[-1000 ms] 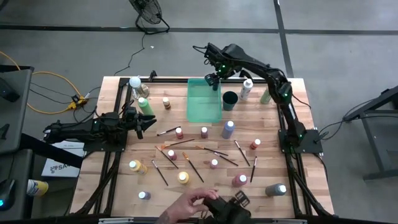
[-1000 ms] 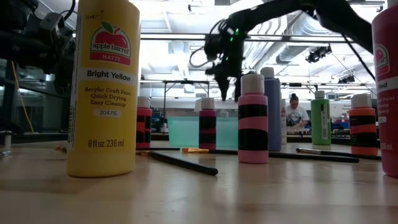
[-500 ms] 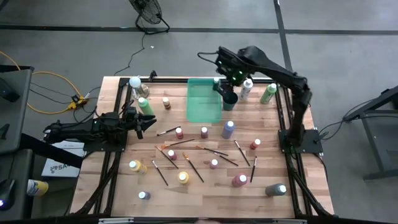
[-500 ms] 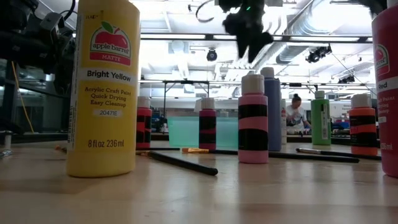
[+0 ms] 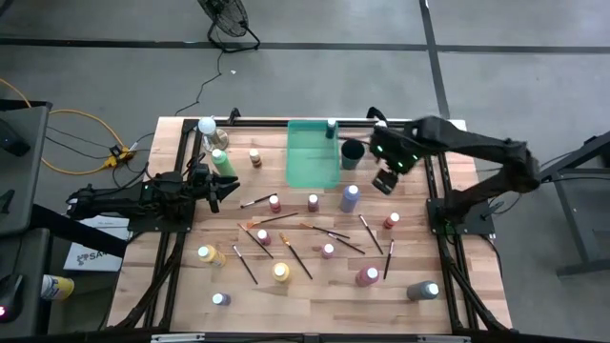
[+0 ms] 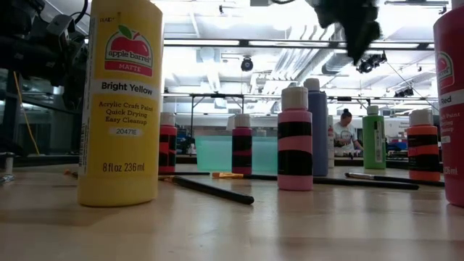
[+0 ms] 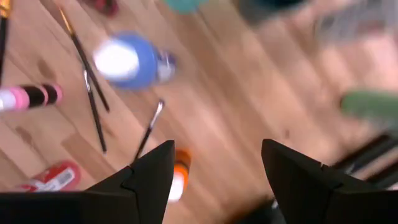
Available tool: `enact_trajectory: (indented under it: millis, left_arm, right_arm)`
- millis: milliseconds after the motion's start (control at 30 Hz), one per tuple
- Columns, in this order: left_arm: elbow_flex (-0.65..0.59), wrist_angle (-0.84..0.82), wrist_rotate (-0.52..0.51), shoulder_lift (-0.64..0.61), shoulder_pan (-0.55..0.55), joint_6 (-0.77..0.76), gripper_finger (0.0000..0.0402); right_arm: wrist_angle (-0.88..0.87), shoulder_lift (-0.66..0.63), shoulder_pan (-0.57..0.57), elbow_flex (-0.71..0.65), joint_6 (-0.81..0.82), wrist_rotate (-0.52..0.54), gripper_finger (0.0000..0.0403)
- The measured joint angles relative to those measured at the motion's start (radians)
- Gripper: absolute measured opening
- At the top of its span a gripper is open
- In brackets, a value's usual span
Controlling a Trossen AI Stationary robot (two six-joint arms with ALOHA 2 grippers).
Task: Pick & Place Paint Supplies
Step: Put the orange paint bottle into the green bin
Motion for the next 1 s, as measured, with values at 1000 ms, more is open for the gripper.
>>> enact_trajectory:
  millis: [1000]
  left_arm:
    - [0.000,0.000,0.000,0.000,0.000,0.000,0.0136]
  right_arm:
    - [0.296,-0.105,0.294,-0.513,0.753,-0.021,0.0234]
